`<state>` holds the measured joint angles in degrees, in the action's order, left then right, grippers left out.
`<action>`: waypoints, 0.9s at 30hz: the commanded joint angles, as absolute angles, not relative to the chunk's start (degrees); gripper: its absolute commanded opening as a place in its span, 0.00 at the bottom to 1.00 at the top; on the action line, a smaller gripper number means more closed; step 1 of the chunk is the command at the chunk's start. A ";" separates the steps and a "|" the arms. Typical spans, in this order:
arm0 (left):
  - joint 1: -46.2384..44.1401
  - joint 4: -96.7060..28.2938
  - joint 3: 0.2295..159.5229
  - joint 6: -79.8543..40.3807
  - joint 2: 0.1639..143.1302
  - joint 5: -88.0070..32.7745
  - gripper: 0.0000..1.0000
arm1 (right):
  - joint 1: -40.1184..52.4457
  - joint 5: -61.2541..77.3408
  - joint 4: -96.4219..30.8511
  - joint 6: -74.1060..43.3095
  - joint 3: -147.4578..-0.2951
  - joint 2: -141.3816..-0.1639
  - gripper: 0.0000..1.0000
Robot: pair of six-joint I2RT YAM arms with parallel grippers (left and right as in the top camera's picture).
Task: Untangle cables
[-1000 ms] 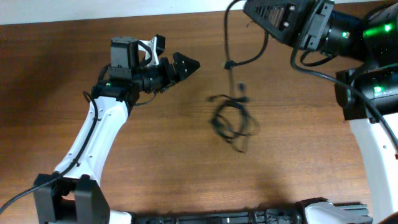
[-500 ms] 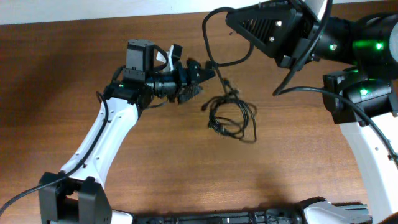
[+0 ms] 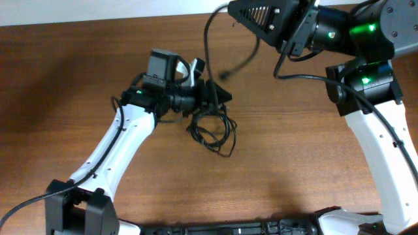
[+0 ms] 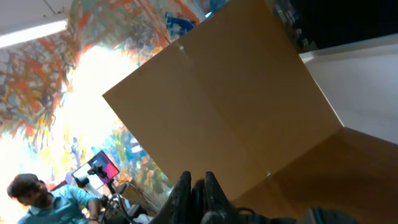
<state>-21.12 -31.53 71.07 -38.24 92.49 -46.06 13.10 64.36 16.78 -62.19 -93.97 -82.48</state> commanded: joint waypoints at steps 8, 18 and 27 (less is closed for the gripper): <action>-26.94 -40.75 71.18 -31.14 92.68 -18.94 0.00 | 11.75 56.66 23.44 -70.57 -96.25 -82.02 0.04; -12.80 -39.51 71.20 -31.16 92.66 -43.38 0.70 | 4.23 55.59 -6.02 -61.52 -96.23 -83.77 0.04; -15.73 -40.88 71.20 -36.97 92.68 -33.85 0.73 | 12.36 56.80 6.02 -68.51 -96.23 -86.30 0.04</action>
